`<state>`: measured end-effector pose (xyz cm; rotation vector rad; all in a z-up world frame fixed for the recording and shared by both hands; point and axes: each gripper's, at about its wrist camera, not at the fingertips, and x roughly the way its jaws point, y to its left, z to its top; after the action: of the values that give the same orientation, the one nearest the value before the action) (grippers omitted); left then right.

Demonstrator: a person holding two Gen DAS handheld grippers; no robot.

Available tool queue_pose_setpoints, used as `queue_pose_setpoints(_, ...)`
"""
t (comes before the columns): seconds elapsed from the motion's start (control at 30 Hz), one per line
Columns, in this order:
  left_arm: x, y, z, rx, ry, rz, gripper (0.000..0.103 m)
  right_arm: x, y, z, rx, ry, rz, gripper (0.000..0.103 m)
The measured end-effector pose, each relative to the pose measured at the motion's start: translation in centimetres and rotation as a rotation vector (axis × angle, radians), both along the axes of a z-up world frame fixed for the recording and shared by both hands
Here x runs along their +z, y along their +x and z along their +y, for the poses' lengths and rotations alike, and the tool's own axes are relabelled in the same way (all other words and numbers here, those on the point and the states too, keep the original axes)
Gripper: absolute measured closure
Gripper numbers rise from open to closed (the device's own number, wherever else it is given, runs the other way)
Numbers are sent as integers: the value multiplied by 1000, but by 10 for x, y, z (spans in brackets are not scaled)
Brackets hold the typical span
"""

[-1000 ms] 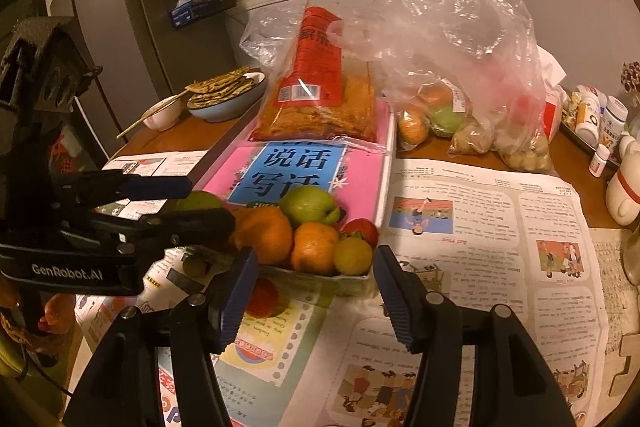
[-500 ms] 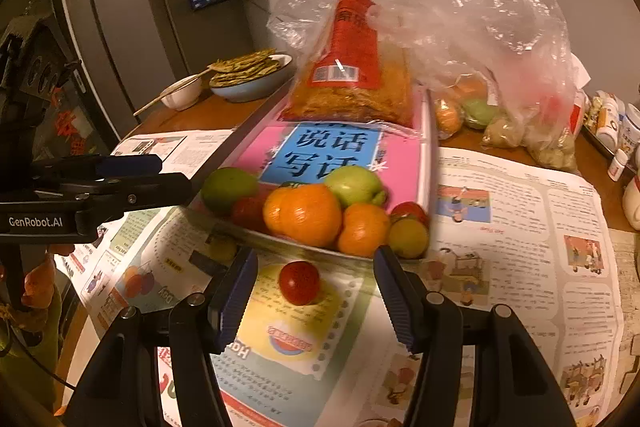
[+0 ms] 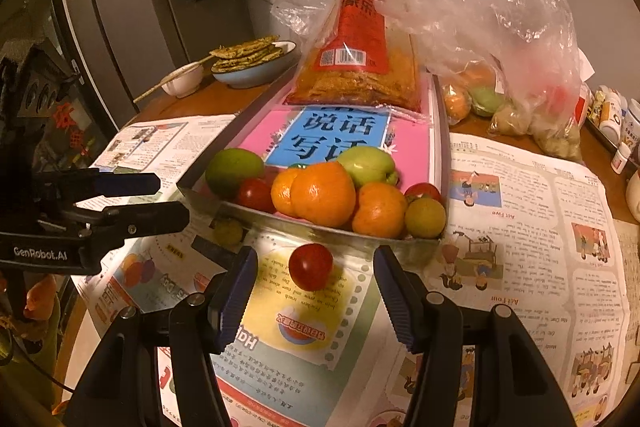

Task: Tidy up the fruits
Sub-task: 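Grasp the red cherry tomato with the right tool while the left tool moves to the small brown fruit, then grasp the small brown fruit with the left tool while the right tool lifts the cherry tomato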

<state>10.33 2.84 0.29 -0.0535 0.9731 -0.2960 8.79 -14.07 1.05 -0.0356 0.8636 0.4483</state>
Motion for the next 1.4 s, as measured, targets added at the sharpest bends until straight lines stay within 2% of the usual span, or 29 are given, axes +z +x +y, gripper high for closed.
queue_pose_setpoints(0.53, -26, 8, -9, -14, -10, 69, 29, -25, 9, 12, 22, -28, 55, 45)
queue_pose_setpoints(0.6, -27, 10, -11, -25, -13, 72, 33, -26, 10, 14, 29, -31, 56, 51)
queue_pose_setpoints(0.73, -29, 13, -15, -33, -18, 77, 42, -30, 16, 17, 27, -43, 63, 56)
queue_pose_setpoints(0.8, -31, 15, -15, -36, -22, 82, 45, -32, 18, 18, 30, -47, 65, 64)
queue_pose_setpoints(0.9, -35, 17, -17, -35, -26, 95, 49, -36, 19, 19, 33, -54, 72, 71)
queue_pose_setpoints(0.97, -36, 18, -18, -37, -28, 97, 51, -36, 19, 18, 36, -51, 73, 72)
queue_pose_setpoints(1.07, -38, 20, -20, -46, -32, 105, 60, -35, 17, 16, 33, -54, 72, 73)
queue_pose_setpoints(1.3, -41, 25, -26, -47, -24, 110, 62, -22, 10, 2, 29, -30, 50, 73)
queue_pose_setpoints(1.4, -41, 27, -27, -35, -17, 105, 69, -16, 7, -2, 35, -25, 41, 73)
